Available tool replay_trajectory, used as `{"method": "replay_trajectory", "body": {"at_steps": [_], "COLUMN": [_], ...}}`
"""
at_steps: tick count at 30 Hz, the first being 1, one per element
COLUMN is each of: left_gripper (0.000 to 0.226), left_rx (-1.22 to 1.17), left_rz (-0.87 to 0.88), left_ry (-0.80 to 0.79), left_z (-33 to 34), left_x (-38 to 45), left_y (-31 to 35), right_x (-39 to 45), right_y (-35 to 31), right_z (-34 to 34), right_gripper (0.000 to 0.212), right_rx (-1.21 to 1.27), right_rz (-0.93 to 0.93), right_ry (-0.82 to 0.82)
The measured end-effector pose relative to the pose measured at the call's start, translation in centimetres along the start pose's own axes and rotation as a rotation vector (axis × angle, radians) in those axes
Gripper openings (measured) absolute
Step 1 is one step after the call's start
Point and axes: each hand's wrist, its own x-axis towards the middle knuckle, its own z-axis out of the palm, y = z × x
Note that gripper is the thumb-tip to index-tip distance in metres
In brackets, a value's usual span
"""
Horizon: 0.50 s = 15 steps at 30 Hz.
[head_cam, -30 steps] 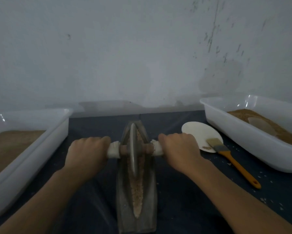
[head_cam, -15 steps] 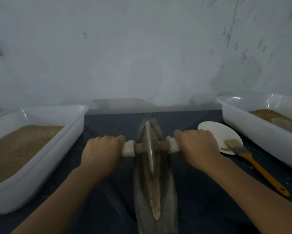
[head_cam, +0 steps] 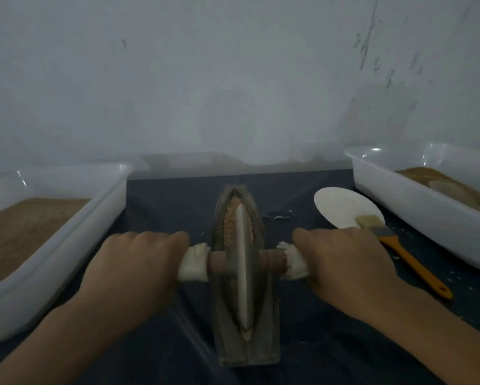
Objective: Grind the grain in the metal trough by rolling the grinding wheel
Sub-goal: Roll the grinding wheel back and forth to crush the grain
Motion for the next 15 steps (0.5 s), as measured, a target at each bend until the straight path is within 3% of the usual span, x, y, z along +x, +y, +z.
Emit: {"method": "replay_trajectory", "body": {"at_steps": [9, 15], "left_gripper": [0.031, 0.034], "left_rx": [0.037, 0.021], "left_rz": [-0.215, -0.185], "left_ry": [0.026, -0.020], "left_z": [6.9, 4.1], "left_x": [6.9, 4.3], "left_y": [-1.9, -0.4], "right_x": [8.7, 5.1], "right_y": [1.6, 0.7], "right_z": [5.9, 3.6], "right_gripper": [0.027, 0.023], "right_rx": [-0.173, -0.125], "right_rz": [0.124, 0.084], "right_ry": [-0.048, -0.045]}}
